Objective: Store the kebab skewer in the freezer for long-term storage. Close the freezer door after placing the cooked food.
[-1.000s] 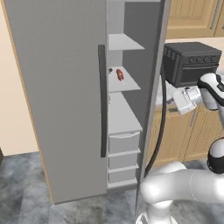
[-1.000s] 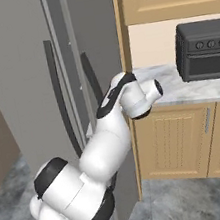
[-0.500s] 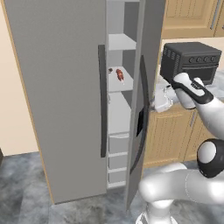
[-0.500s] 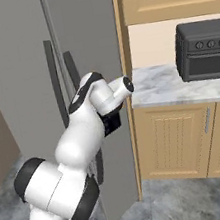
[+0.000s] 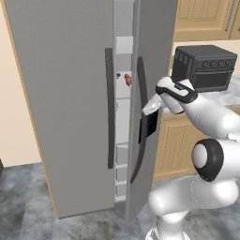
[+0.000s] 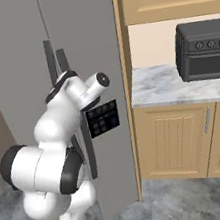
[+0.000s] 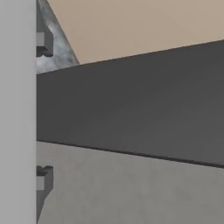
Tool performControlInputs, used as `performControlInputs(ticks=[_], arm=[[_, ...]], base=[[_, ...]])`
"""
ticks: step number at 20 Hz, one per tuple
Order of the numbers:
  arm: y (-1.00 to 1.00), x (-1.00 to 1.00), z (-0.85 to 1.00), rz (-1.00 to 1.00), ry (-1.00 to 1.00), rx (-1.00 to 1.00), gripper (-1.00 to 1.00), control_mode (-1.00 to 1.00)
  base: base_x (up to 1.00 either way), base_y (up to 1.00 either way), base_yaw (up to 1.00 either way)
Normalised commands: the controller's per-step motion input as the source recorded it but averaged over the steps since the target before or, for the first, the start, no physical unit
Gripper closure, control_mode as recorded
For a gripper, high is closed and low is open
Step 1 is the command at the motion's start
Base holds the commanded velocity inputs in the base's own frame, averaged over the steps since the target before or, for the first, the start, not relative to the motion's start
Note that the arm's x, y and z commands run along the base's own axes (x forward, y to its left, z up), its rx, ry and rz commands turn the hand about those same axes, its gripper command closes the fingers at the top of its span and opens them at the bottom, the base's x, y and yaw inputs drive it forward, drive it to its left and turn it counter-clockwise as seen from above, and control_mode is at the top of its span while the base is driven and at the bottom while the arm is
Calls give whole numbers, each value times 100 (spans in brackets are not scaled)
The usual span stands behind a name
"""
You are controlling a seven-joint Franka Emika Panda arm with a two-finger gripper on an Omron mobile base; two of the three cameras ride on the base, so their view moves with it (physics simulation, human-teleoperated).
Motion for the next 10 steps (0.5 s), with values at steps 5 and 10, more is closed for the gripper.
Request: performControlInputs(ticks=[5,10], arm=[[60,57,11,-23,13,-9,-100,-100],[61,51,11,-26,9,-8,-100,-100]], base=[[0,0,0],[0,0,0]])
